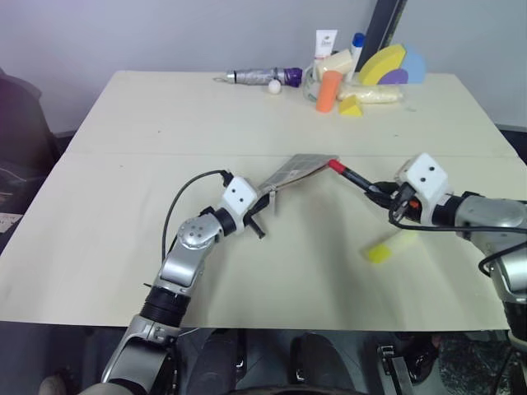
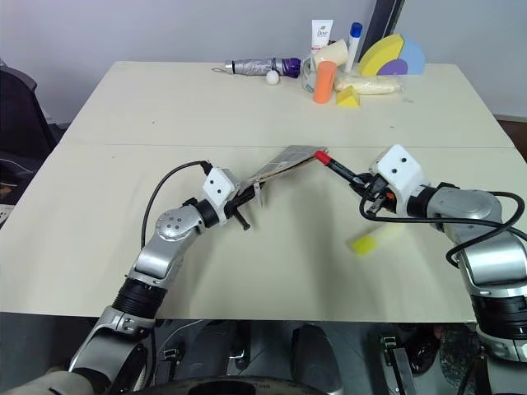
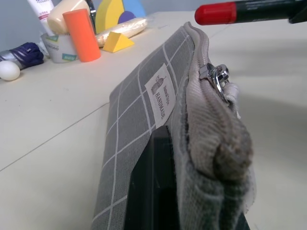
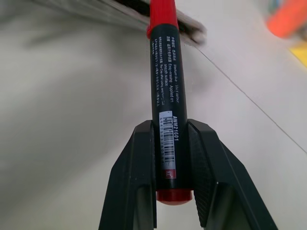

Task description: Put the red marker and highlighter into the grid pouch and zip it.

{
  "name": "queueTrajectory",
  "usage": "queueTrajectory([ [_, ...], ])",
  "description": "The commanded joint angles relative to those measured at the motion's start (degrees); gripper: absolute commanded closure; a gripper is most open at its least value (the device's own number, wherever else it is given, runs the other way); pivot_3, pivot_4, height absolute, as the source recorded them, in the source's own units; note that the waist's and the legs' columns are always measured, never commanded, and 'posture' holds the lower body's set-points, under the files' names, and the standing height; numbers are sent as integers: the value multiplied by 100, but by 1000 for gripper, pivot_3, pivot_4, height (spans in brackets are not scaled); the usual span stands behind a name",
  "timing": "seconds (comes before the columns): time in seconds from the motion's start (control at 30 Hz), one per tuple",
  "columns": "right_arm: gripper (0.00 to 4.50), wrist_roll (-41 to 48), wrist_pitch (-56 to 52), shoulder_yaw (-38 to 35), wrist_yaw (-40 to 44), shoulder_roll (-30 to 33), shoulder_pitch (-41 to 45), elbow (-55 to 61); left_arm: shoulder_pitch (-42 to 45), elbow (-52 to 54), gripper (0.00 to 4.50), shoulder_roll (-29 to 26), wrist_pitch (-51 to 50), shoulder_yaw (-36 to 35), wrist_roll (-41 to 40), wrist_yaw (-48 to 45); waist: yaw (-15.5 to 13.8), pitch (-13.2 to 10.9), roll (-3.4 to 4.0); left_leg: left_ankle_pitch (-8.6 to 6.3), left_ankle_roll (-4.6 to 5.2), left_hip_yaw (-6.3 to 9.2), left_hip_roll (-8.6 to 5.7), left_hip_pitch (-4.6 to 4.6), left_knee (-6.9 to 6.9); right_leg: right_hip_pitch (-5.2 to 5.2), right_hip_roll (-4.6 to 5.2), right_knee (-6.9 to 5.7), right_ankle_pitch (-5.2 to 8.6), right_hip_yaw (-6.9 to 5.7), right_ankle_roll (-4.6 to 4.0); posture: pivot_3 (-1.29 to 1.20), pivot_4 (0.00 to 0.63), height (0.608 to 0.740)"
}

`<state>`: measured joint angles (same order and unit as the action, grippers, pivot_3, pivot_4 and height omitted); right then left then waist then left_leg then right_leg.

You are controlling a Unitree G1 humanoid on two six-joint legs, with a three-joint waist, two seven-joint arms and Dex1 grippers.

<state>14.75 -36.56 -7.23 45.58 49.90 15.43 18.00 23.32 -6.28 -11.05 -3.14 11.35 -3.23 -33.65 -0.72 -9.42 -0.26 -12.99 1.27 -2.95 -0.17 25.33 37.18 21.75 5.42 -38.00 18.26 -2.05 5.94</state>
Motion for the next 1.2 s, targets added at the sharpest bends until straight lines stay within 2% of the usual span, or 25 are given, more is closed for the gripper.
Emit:
queueTrajectory([
  [0.03, 4095, -30, -6, 4, -20, 91, 122, 101, 112, 80, 4500, 19, 43, -55, -80, -14, -5, 0, 0, 0, 0, 0, 0, 0, 0, 0, 1, 0, 0, 0, 0, 0, 150, 740],
  [0.47, 4095, -305, 173, 388, 94, 175, 417, -287, -3, 234, 4500, 7, 72, 29, -43, -39, -1, 0, 0, 0, 0, 1, -1, 1, -1, 1, 3, 2, 0, 0, 0, 0, 150, 740],
  [0.8, 4095, -893, 878, 944, 693, 793, 426, -7, -14, 203, 4500, -298, 391, 282, 151, -432, 1, 0, 1, 0, 0, 0, -1, 1, -1, 2, 3, 2, 0, 0, -1, 0, 150, 740],
  [0.93, 4095, -1244, 1445, 1337, 1093, 1108, 436, 196, -10, 192, 4500, -640, 697, 499, 215, -960, 5, 0, 1, 0, -1, 0, -1, 1, -1, 2, 4, 4, 1, 0, -1, 0, 150, 740],
  [1.2, 4095, -1578, 1669, 1939, 1287, 680, 877, 442, 50, 184, 4500, -835, 860, 550, 90, -1403, 9, 0, 1, 0, -2, 3, 0, 1, -2, 3, 6, 5, 1, 1, -3, 0, 150, 740],
])
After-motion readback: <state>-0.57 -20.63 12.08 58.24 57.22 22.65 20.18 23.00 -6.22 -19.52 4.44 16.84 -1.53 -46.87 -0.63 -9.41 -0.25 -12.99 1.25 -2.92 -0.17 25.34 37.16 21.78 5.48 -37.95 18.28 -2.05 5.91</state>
